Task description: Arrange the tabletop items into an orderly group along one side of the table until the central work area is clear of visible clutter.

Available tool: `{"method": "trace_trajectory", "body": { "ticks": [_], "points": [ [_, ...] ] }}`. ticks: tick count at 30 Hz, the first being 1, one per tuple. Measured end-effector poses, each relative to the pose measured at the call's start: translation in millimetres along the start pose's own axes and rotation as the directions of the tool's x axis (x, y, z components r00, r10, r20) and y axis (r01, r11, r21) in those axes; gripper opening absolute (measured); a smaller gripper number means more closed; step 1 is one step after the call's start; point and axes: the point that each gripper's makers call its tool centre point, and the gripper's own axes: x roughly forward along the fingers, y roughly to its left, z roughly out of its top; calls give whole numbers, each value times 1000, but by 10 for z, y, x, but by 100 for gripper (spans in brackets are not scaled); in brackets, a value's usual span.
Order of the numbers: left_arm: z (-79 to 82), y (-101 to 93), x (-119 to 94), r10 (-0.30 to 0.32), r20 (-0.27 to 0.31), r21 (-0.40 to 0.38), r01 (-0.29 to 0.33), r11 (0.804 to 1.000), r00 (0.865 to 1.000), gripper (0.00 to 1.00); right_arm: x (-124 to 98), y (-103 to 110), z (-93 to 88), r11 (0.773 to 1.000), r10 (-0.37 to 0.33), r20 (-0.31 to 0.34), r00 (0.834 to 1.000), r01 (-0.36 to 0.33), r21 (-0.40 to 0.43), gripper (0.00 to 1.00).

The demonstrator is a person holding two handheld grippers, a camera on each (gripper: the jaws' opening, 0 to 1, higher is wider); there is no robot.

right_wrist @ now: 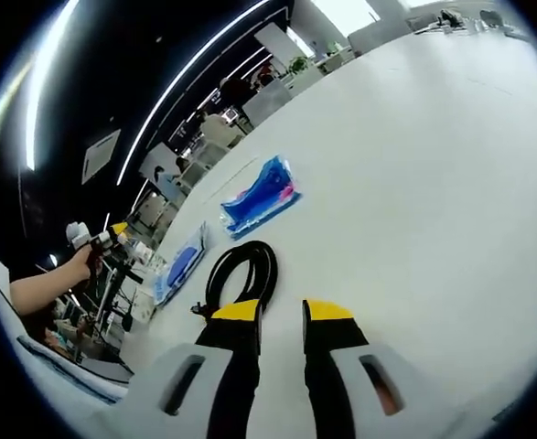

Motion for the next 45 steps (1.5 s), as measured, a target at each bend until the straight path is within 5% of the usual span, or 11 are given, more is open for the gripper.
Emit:
{"method": "trace_trajectory", "body": {
  "ticks": [7,18,25,39,45],
  "points": [
    [-50,2,-193,-17,9,-34,18,999,1000,100,35,58,3,1000,19,-8,1000,-19,-21,16],
    [-154,23,-491,-3,30,-70,5,998,1000,100,56,195,54,993,68,0,998,-68,-94,21],
    [-266,-165,-808,-69,53,-74,73,995,996,98,60,209,89,993,77,15,997,-75,-93,22],
    [-540,-261,-1418,-98,63,37,96,995,993,100,160,412,61,980,149,-22,989,-150,-130,23],
    [-585,-317,-1665,-123,95,-8,124,992,988,99,209,523,120,977,160,-19,987,-161,-138,24]
  ]
}}
